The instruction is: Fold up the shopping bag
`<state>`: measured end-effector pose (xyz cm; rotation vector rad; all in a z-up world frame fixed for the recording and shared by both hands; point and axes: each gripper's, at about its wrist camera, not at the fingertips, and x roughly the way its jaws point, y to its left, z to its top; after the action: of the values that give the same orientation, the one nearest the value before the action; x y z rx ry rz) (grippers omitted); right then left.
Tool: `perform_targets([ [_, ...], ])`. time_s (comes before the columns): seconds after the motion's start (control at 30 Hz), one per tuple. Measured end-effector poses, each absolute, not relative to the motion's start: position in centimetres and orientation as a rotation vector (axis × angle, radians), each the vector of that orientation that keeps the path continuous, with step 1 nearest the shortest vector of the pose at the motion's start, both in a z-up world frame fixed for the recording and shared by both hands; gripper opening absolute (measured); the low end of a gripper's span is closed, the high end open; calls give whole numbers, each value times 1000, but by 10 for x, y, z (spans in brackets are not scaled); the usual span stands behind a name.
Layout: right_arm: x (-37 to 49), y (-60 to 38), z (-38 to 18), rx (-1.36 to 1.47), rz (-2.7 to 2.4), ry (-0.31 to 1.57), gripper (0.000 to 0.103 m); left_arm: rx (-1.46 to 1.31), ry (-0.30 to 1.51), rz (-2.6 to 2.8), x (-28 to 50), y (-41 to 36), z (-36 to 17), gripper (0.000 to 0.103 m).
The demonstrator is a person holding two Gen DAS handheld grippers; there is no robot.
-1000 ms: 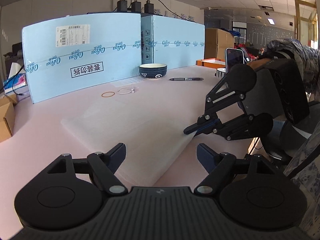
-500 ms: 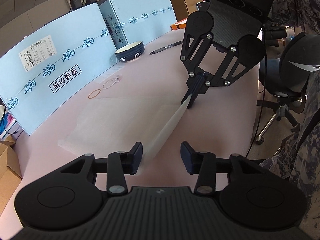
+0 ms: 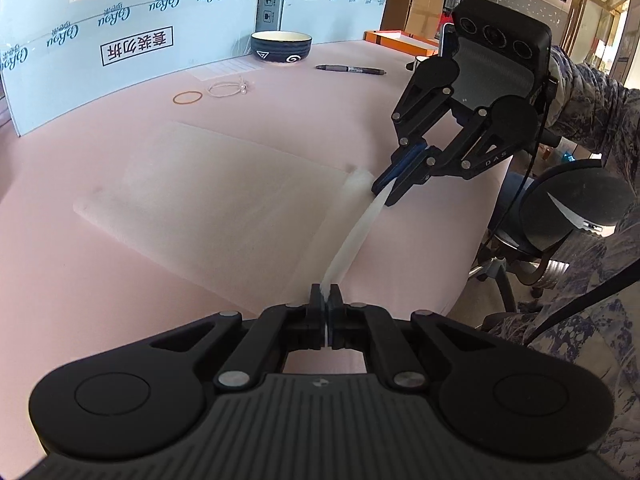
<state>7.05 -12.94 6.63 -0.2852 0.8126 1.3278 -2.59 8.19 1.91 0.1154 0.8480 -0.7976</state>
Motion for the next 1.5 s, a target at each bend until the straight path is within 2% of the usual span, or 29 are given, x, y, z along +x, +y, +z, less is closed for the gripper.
perform_targets([
  [0.27,97,-140,63,27,1308,925,5,-130,954,-791,-7,120,11,1],
  [0.6,97,-159,40,199,1206,1039,2,-340,1049,-837,15,147,-4,2],
  [0.77,84,-167,43,214,1148,1028,2,-450,1082,-834,21,157,-12,2],
  [0.87,81,-170,42,221,1119,1025,2,-451,1055,-805,16,157,-9,3],
  [0.97,75,-171,44,201,1101,1017,2,-446,998,-742,4,159,1,15],
  [1.0,74,-171,44,196,1096,1017,2,-450,972,-723,0,161,6,16],
  [1.33,67,-171,44,160,1087,996,1,-465,617,-607,-51,163,50,15],
  [1.5,61,-167,46,108,1085,959,1,-456,573,-661,-40,118,35,13],
])
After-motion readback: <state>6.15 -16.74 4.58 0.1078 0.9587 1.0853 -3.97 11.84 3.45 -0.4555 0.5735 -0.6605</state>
